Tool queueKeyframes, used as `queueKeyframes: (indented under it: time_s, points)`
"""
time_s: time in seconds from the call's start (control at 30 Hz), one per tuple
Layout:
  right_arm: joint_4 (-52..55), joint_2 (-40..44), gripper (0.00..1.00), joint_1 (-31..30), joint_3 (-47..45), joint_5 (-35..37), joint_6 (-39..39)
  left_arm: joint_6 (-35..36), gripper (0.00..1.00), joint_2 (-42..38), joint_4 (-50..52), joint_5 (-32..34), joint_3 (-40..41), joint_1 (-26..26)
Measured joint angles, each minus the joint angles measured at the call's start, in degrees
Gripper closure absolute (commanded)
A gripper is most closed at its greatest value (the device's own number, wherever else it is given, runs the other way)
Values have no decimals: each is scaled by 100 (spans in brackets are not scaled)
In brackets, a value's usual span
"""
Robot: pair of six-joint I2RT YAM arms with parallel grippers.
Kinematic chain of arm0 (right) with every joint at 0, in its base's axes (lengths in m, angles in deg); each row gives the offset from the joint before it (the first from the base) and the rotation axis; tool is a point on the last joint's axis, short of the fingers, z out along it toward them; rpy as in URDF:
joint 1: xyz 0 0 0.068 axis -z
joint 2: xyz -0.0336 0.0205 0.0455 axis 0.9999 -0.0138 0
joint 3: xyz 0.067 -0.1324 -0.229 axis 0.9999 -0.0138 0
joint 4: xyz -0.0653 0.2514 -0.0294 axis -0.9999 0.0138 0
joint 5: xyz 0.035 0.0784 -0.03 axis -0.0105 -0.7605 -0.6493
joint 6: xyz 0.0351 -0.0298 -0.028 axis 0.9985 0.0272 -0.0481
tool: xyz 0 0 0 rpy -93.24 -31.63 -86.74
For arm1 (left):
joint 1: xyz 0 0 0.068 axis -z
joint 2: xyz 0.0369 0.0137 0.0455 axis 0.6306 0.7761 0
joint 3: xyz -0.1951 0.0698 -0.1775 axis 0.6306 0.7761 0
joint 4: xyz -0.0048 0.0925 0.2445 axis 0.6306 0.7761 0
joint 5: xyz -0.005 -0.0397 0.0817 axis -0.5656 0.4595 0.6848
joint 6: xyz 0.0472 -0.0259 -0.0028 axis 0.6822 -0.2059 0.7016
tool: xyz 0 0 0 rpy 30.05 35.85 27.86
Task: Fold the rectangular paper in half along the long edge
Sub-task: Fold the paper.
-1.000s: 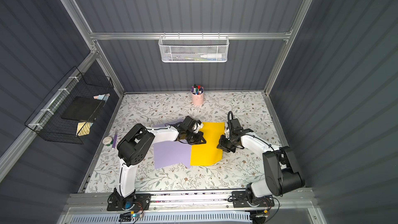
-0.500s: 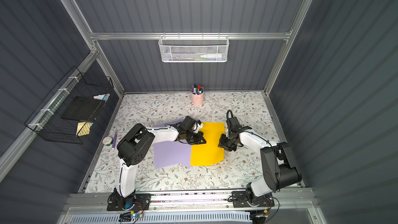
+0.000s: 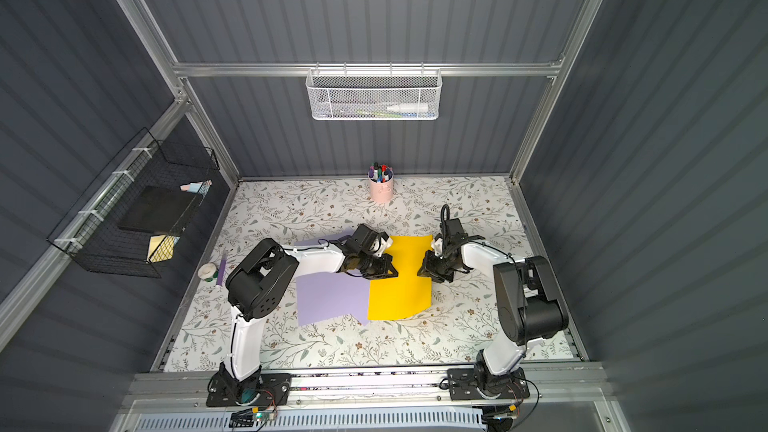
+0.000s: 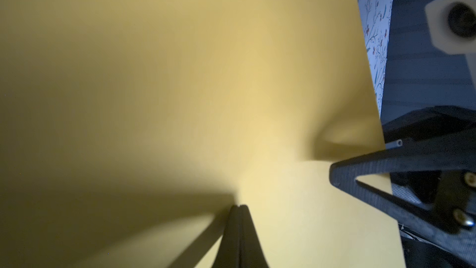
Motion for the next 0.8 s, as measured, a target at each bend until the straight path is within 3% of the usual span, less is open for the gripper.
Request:
queueKeyframes:
  time_s: [0.8]
  points:
    - [848, 409, 97, 26, 245, 494, -57, 2, 100, 0, -17, -15, 9, 0]
